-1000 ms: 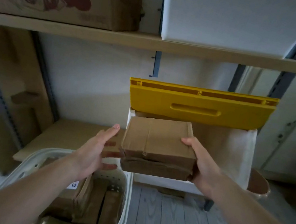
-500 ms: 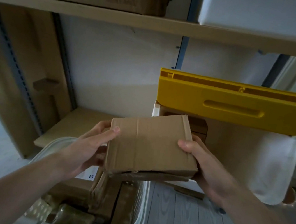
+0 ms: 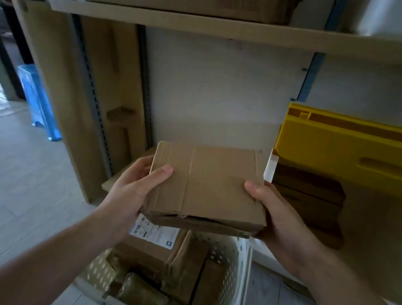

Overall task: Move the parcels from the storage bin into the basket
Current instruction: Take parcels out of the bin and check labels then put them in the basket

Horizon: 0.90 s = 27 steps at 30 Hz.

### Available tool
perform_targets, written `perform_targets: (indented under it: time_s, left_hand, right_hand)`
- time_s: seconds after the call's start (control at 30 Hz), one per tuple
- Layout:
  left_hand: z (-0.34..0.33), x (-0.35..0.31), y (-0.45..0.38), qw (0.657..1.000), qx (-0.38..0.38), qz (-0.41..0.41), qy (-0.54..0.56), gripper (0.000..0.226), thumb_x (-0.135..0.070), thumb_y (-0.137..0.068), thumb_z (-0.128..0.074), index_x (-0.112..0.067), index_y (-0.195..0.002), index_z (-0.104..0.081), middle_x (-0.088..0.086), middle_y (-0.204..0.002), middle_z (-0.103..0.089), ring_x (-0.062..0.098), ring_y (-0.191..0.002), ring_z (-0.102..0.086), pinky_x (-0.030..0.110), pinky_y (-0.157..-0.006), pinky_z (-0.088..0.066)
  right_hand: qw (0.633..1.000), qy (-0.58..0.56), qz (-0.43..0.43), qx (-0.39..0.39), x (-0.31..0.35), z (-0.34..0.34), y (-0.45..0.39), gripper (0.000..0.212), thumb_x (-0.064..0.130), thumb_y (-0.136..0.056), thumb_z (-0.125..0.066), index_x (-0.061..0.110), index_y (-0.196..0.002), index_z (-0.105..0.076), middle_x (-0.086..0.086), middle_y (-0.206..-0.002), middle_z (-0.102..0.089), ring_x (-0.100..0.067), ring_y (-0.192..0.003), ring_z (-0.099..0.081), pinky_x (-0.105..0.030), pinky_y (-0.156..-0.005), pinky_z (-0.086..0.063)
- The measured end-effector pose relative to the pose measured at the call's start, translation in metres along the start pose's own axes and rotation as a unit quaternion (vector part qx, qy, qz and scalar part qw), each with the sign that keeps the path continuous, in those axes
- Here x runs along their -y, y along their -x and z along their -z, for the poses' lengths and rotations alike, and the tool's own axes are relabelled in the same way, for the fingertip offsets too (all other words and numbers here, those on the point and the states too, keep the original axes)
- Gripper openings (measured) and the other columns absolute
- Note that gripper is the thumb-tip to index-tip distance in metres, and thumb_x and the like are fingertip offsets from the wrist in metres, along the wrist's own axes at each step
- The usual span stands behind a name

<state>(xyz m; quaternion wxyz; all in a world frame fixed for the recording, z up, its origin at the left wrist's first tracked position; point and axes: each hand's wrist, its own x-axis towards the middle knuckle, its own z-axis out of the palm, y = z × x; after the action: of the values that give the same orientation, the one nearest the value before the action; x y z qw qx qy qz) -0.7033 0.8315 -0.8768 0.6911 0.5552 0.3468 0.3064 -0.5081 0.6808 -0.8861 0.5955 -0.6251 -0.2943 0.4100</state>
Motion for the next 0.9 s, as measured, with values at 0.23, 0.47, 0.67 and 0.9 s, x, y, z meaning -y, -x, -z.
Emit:
perform_targets:
  time_s: [0.23, 0.47, 0.67, 0.9]
  left_hand:
    - [0.011, 0.005, -0.013, 0.999, -0.020, -0.021, 0.017, 0.054, -0.038, -0.081, -0.068, -0.027, -0.133, -0.057, 0.001, -0.116, -0.068, 0.020, -0.102, -0.068, 0.035, -0.070, -0.058]
    - [0.002, 0.017, -0.024, 0.977, -0.070, -0.091, -0.178, 0.032, -0.041, -0.098, -0.053, -0.055, -0.126, -0.043, -0.001, -0.124, -0.057, 0.022, -0.104, -0.065, 0.040, -0.070, -0.064]
    - [0.002, 0.018, -0.023, 0.996, 0.032, -0.005, -0.088, 0.085, -0.087, -0.067, -0.052, -0.050, -0.143, -0.043, -0.004, -0.137, -0.059, 0.022, -0.119, -0.063, 0.052, -0.095, -0.056]
    - [-0.006, 0.027, -0.014, 0.994, 0.101, 0.046, 0.011, 0.064, -0.062, -0.082, -0.051, -0.038, -0.141, -0.047, -0.002, -0.116, -0.075, 0.022, -0.104, -0.074, 0.042, -0.081, -0.059]
  right_hand:
    - [1.000, 0.013, 0.007, 0.001, -0.002, -0.012, -0.021, 0.088, 0.092, -0.059, -0.055, 0.042, -0.131, -0.062, 0.008, -0.122, -0.072, -0.016, -0.116, -0.065, -0.042, -0.097, -0.050]
    - [0.995, -0.091, -0.011, -0.033, 0.000, -0.022, -0.027, 0.025, 0.031, -0.103, -0.052, 0.029, -0.120, -0.070, 0.000, -0.116, -0.071, -0.021, -0.111, -0.065, -0.041, -0.080, -0.058]
    - [0.995, -0.086, 0.041, -0.007, 0.001, -0.029, -0.026, 0.035, 0.017, -0.107, -0.041, 0.032, -0.124, -0.067, 0.000, -0.115, -0.075, -0.022, -0.110, -0.069, -0.042, -0.083, -0.057]
    - [0.996, 0.026, 0.079, -0.015, -0.006, -0.032, -0.027, 0.028, 0.016, -0.094, -0.065, 0.029, -0.119, -0.070, 0.005, -0.110, -0.073, -0.001, -0.096, -0.070, -0.014, -0.068, -0.056]
